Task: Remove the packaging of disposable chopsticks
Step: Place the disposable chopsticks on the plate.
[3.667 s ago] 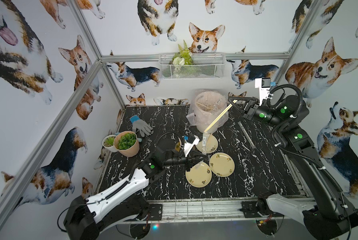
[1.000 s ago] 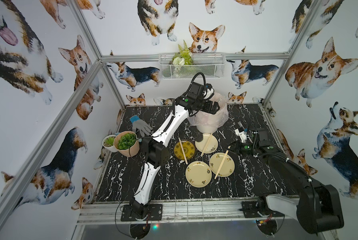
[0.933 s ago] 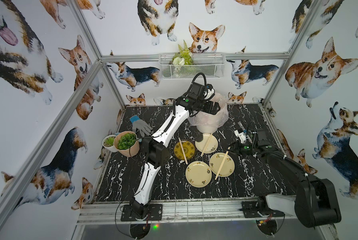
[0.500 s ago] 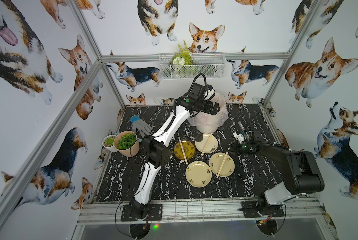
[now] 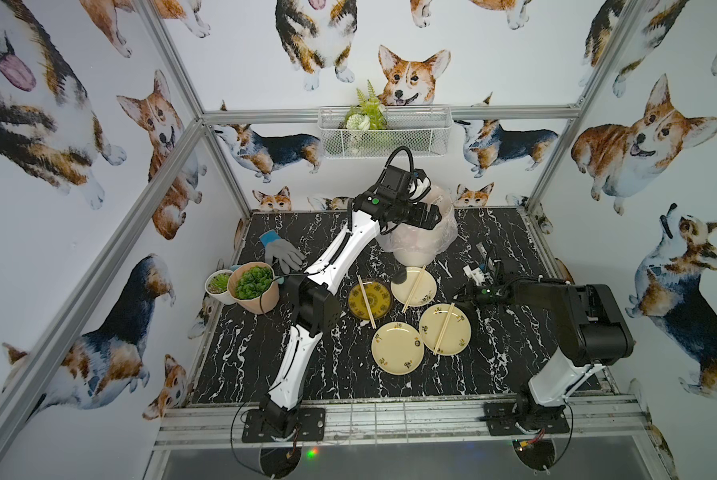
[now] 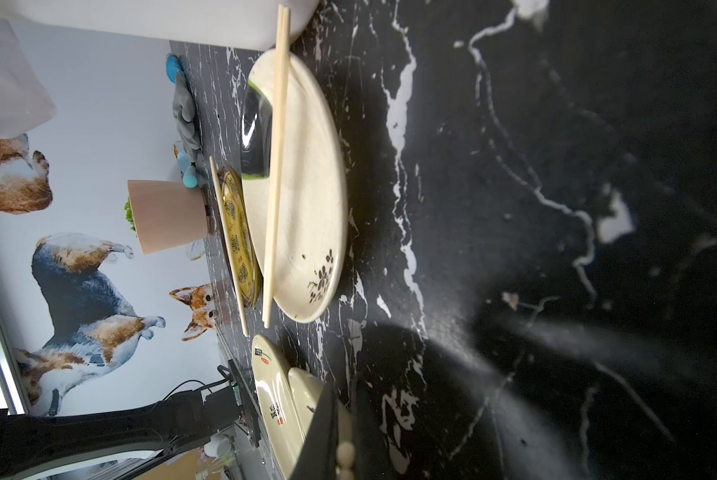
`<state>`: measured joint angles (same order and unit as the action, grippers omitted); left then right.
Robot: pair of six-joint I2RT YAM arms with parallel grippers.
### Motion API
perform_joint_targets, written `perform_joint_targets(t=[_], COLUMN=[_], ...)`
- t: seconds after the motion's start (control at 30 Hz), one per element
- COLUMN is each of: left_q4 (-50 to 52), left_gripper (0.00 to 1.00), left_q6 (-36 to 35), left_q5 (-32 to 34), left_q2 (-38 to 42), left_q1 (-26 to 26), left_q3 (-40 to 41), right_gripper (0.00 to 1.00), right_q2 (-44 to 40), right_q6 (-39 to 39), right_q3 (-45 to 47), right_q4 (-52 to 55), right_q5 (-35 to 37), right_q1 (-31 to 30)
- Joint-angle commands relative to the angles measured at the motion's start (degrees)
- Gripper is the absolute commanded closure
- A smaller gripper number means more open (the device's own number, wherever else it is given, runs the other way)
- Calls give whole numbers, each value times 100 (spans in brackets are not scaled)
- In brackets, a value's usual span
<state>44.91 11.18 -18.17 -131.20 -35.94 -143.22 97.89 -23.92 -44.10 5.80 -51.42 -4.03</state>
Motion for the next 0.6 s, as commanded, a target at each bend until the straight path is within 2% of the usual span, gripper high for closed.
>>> perform_joint_targets(t=[0.0,0.1,0.17,0.57], left_q4=[10,1,-4,-34], left_gripper=[0,0,0,0], left_q6=[18,9,5,22], left_q5=[-99,-100,-90,-125], left_q2=[2,13,15,2], left_q1=[5,4,0,5], left_q3=[-48,-57,-57,-57], right_gripper=[90,89,84,82], right_q2=[94,125,164,300], right_q6=[239,239,249,208], right_q3=[-98,-150,-178,-187], right_q4=[-158,-115,-88,-156], right_q5=[51,70,66,35], right_q1=[8,16,17,52])
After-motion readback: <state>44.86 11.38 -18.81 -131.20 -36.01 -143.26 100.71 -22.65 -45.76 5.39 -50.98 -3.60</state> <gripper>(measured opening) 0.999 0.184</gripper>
